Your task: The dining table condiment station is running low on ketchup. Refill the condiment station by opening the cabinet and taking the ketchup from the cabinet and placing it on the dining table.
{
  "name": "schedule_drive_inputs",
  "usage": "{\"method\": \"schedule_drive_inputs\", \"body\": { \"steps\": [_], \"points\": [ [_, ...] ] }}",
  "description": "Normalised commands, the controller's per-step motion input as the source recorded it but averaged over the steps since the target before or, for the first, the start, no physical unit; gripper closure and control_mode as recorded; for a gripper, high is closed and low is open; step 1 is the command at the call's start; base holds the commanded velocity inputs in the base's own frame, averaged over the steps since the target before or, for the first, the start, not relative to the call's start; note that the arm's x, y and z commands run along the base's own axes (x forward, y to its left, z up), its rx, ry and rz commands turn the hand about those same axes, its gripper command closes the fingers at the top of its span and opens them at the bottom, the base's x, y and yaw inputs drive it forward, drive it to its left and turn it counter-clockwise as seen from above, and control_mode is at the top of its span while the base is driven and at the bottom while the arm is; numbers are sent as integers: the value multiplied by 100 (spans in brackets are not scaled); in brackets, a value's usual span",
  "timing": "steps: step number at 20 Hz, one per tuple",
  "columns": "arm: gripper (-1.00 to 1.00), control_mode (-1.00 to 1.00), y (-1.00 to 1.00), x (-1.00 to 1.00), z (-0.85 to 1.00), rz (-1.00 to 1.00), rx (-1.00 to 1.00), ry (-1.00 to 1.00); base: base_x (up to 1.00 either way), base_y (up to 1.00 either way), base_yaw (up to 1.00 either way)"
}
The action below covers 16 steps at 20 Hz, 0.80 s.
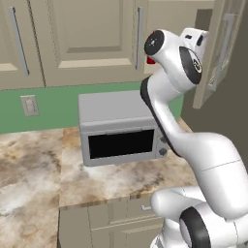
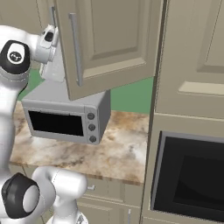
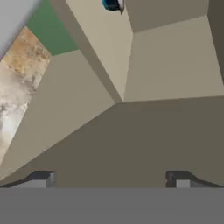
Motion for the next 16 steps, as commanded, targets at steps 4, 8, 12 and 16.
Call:
{"method": "schedule_drive_inputs", "body": {
  "steps": [4, 8, 12, 16],
  "points": [
    [-100, -100, -90, -64, 0, -21, -6, 0, 0, 0, 0],
    [-100, -100, -100, -96, 0, -19, -1, 0, 0, 0, 0],
    [-100, -100, -100, -96, 0, -16, 0, 0, 0, 0, 0],
    [-100, -100, -99, -70, 0, -12, 0, -2, 0, 0, 0]
  ]
}}
